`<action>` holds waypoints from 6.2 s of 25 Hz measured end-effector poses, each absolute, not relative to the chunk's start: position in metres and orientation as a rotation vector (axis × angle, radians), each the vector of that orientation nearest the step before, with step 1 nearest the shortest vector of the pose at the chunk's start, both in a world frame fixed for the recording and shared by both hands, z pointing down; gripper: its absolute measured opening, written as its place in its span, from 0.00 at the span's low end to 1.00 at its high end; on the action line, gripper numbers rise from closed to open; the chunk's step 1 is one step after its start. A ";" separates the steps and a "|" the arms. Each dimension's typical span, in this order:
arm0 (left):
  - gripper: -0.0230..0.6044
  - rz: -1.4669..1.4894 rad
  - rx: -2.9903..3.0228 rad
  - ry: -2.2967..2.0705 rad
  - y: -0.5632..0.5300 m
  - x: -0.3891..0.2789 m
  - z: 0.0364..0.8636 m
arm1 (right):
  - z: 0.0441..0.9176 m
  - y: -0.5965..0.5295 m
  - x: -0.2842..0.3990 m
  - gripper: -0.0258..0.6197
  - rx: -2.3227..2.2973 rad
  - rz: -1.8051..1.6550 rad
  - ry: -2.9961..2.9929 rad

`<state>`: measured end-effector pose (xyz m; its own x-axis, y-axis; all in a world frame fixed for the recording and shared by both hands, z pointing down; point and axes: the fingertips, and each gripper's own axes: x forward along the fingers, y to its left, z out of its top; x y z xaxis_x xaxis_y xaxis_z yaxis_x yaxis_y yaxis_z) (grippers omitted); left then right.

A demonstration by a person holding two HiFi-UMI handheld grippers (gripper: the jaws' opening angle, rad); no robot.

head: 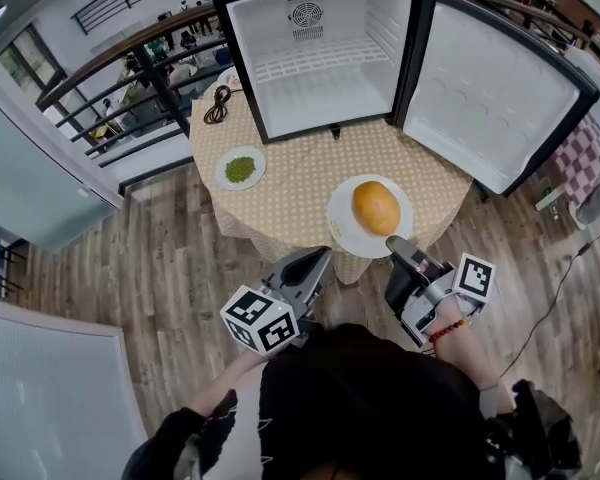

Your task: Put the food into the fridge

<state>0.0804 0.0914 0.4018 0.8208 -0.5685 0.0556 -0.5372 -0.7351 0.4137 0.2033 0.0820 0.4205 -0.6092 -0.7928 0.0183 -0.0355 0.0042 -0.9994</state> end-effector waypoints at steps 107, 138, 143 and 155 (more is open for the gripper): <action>0.05 -0.006 2.478 -0.894 -0.198 -0.035 0.420 | 0.513 -0.298 0.161 0.09 -1.208 -1.766 1.531; 0.05 0.003 2.405 -0.999 -0.184 -0.058 0.433 | 0.528 -0.350 0.165 0.08 -1.401 -1.762 1.630; 0.05 -0.001 2.401 -1.002 -0.184 -0.058 0.435 | 0.529 -0.356 0.168 0.08 -1.432 -1.746 1.636; 0.05 0.005 2.375 -1.026 -0.179 -0.064 0.444 | 0.525 -0.368 0.175 0.08 -1.591 -1.657 1.708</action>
